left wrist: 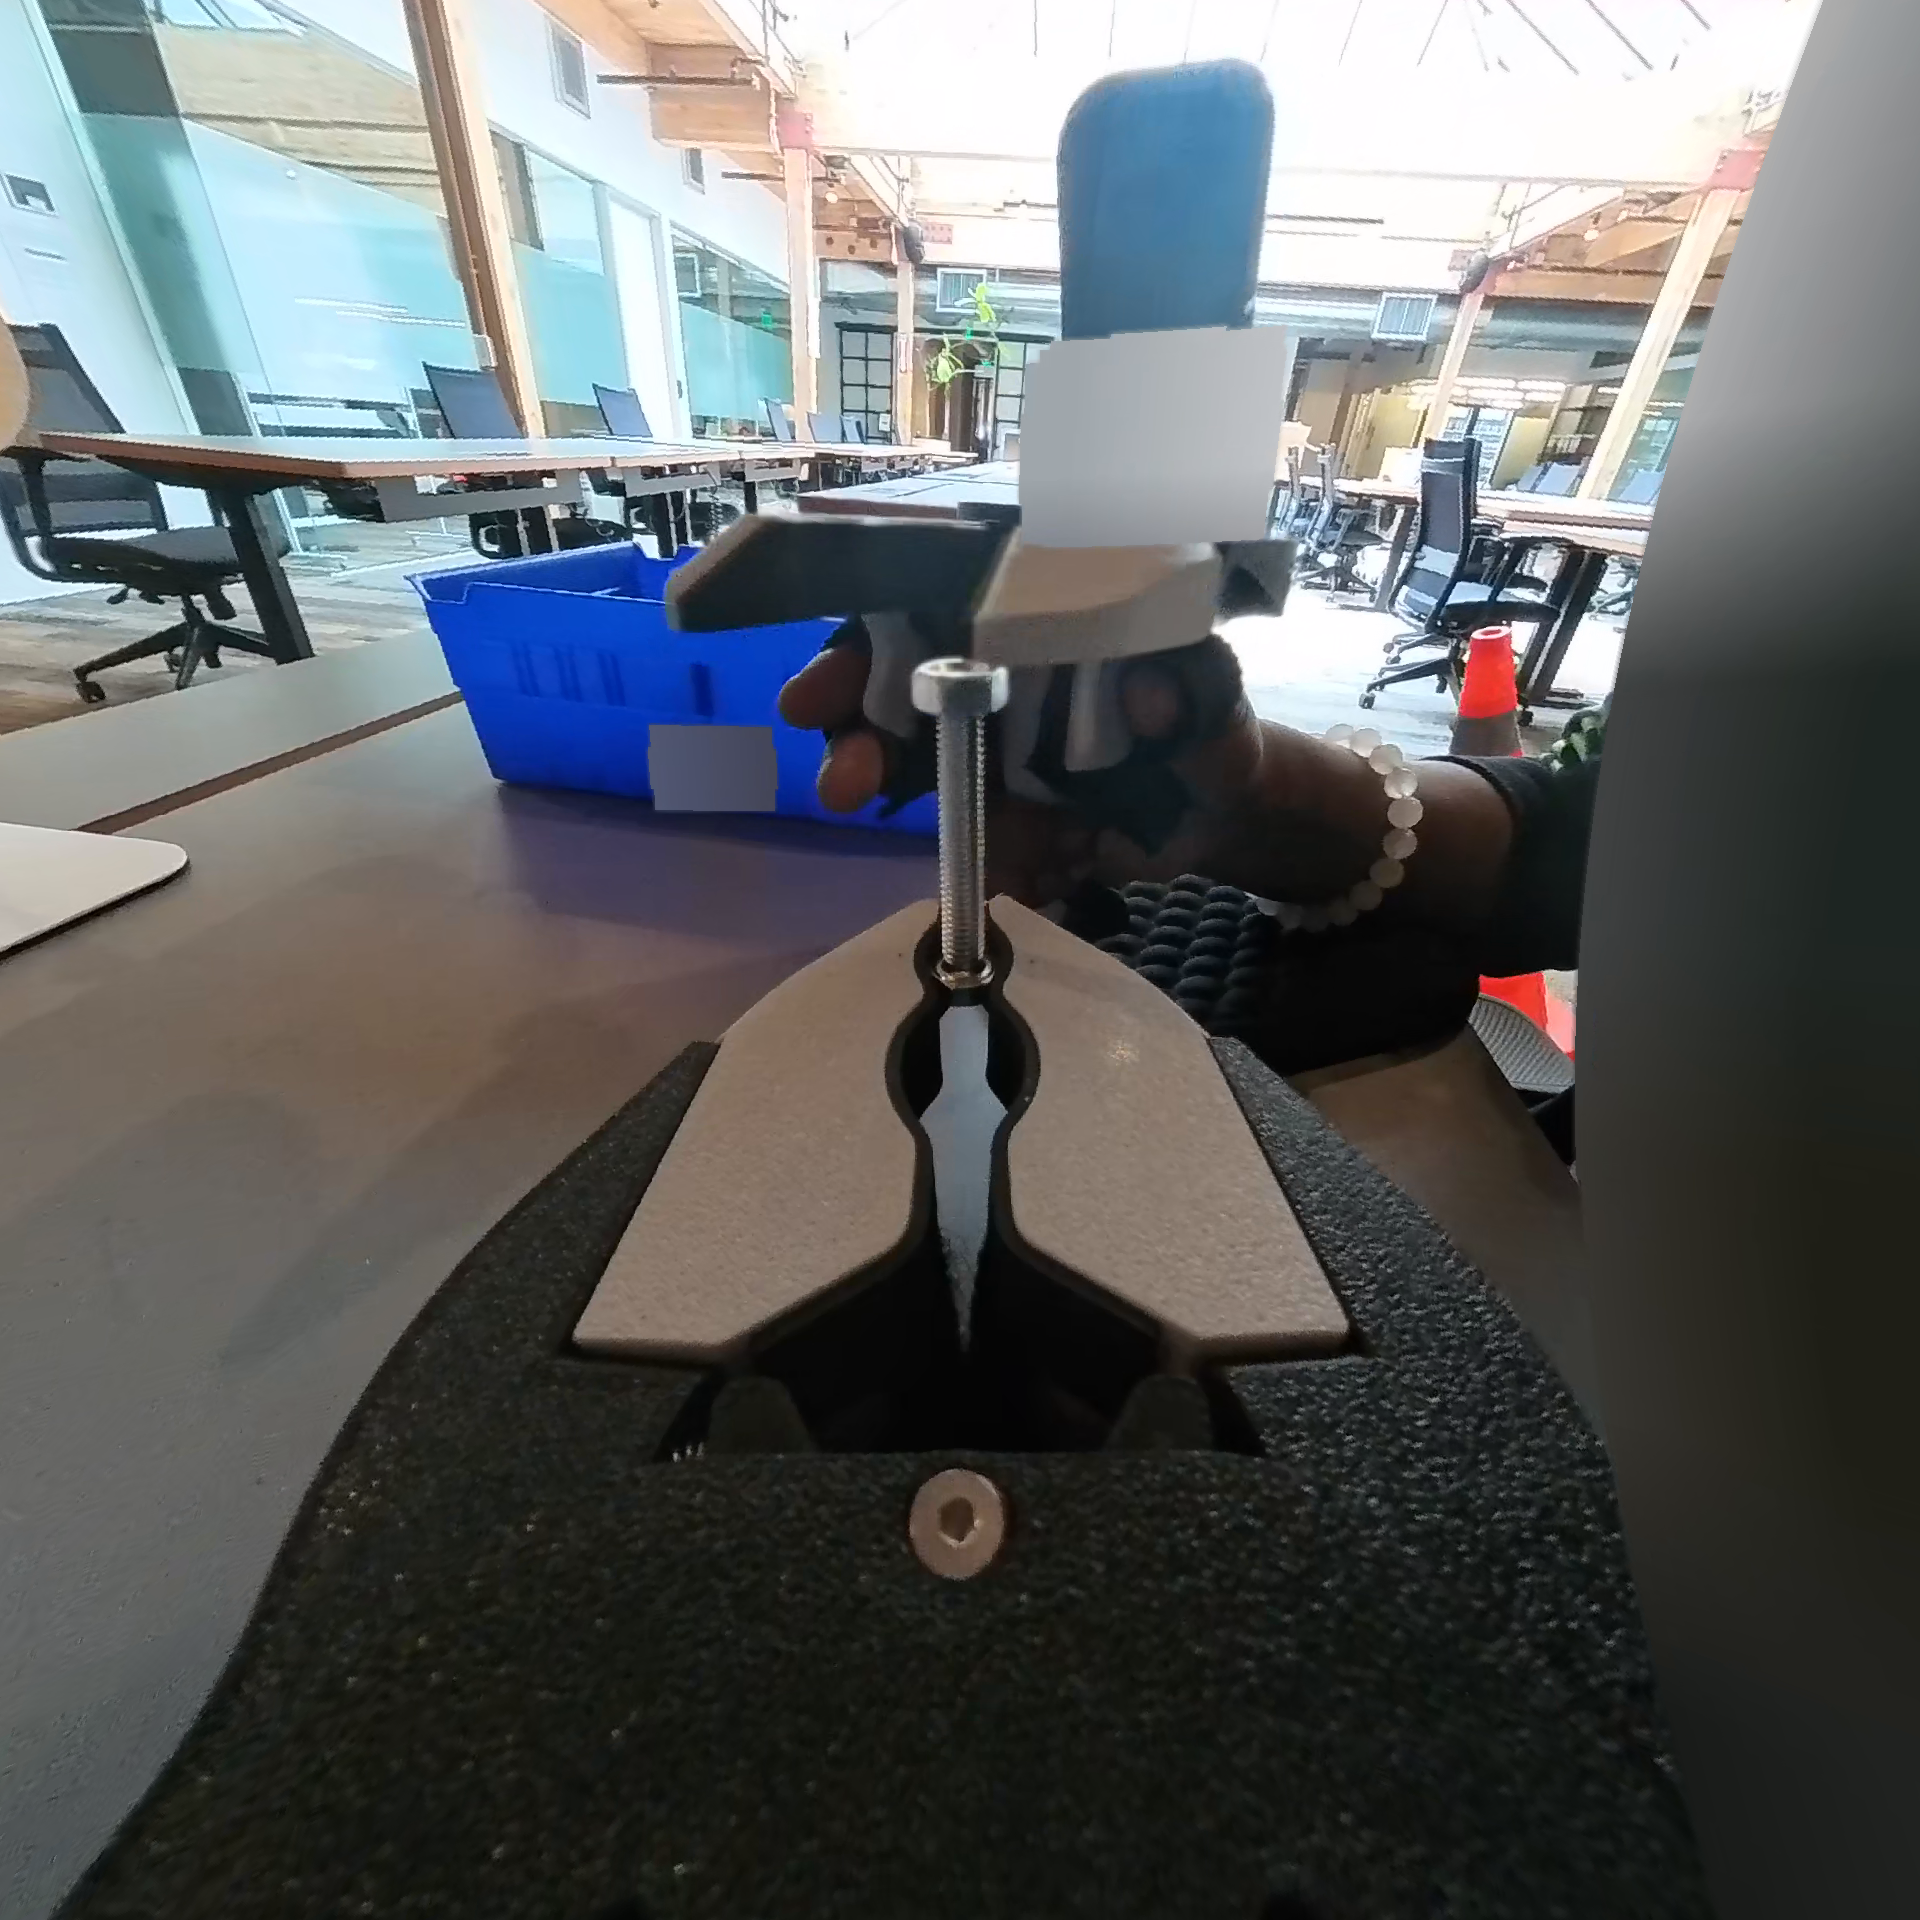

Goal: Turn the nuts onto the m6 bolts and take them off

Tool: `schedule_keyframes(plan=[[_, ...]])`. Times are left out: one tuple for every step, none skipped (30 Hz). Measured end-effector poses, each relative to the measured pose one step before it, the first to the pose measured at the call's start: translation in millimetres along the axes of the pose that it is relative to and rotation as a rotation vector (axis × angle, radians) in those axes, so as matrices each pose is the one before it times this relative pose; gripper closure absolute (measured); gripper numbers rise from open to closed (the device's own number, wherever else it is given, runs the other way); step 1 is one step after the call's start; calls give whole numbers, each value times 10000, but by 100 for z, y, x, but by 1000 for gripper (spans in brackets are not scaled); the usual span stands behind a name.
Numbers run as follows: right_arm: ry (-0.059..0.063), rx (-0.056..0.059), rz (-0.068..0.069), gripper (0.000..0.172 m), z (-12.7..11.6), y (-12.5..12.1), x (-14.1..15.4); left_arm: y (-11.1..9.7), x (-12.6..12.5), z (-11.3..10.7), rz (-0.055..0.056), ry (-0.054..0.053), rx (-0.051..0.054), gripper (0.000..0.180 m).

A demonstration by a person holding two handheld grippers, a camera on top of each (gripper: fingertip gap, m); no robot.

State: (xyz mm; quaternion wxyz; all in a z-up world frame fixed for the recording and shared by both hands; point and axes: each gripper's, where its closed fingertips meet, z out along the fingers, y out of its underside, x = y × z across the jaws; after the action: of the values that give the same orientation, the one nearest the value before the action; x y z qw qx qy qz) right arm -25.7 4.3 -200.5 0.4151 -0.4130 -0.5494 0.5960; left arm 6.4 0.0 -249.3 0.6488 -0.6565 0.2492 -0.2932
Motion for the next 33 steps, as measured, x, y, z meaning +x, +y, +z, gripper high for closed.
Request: schedule_keyframes(plan=[[-44,-91,-99,124,142,147,-201,10,23,12,13,8,-14,177],[-60,-80,-100,120,166,141,-267,1,21,0,4,8,0,177],[-58,-62,-68,116,149,101,-224,3,3,-2,5,6,-2,177],[2,-52,-43,115,97,83,-79,20,27,12,22,5,-13,177],[79,-30,-33,118,-13,60,130,17,47,16,36,12,-18,177],[54,29,6,122,-122,-41,176,10,7,10,14,-8,-7,177],[40,29,80,126,-131,-42,198,-36,-77,-27,-47,-25,32,177],[46,110,99,133,-137,-151,194,-65,-54,-56,-64,5,52,177],[-46,139,82,134,-102,-223,16,-29,-34,-14,-27,-8,20,177],[-64,26,32,132,-22,-57,-78,26,10,15,14,-7,-18,177],[8,-49,-32,128,78,73,-55,32,38,29,30,8,-29,177],[-39,-64,-76,124,121,107,-183,29,34,14,26,8,-20,177],[-43,-57,-56,119,146,86,-195,1,20,2,16,7,-7,177],[-2,-58,-49,117,99,82,-99,5,11,12,9,2,-3,177],[77,-48,-61,120,3,74,94,5,5,-3,7,-3,-4,177],[51,16,-11,124,-100,-24,153,-6,-29,-4,-9,-22,4,177],[38,69,79,131,-159,-107,177,-30,-57,-23,-37,-10,27,177],[16,162,94,135,-162,-235,159,-21,-19,-20,-28,-2,22,177],[-43,106,93,135,-103,-181,40,1,2,8,3,3,-8,177],[-47,-2,25,133,3,-18,-58,33,23,25,19,6,-24,177],[-3,-71,-51,128,97,116,-97,19,32,21,18,7,-20,177],[-43,-82,-86,122,149,143,-207,13,12,8,12,5,-9,177],[-39,-63,-74,118,143,85,-209,0,13,0,7,3,1,177],[30,-43,-76,120,69,51,-42,-1,7,-7,7,4,1,177],[79,4,-67,126,-48,-7,112,-2,7,1,6,-2,2,177],[39,81,29,133,-135,-113,135,-24,-23,-16,-18,-7,17,177],[24,144,104,138,-184,-212,191,-16,-29,-16,-21,-1,18,177],[-22,115,138,140,-146,-188,126,7,5,10,0,4,-5,177],[-51,32,95,138,-44,-71,11,15,18,23,12,4,-18,177],[-14,-48,12,133,75,91,-41,16,11,6,9,2,-12,177],[-64,-121,-60,127,166,210,-205,3,9,6,3,3,-2,177],[-56,-146,-75,121,201,234,-240,-3,10,2,4,10,2,177],[8,-105,-96,121,141,160,-120,6,29,4,14,14,-4,177]])
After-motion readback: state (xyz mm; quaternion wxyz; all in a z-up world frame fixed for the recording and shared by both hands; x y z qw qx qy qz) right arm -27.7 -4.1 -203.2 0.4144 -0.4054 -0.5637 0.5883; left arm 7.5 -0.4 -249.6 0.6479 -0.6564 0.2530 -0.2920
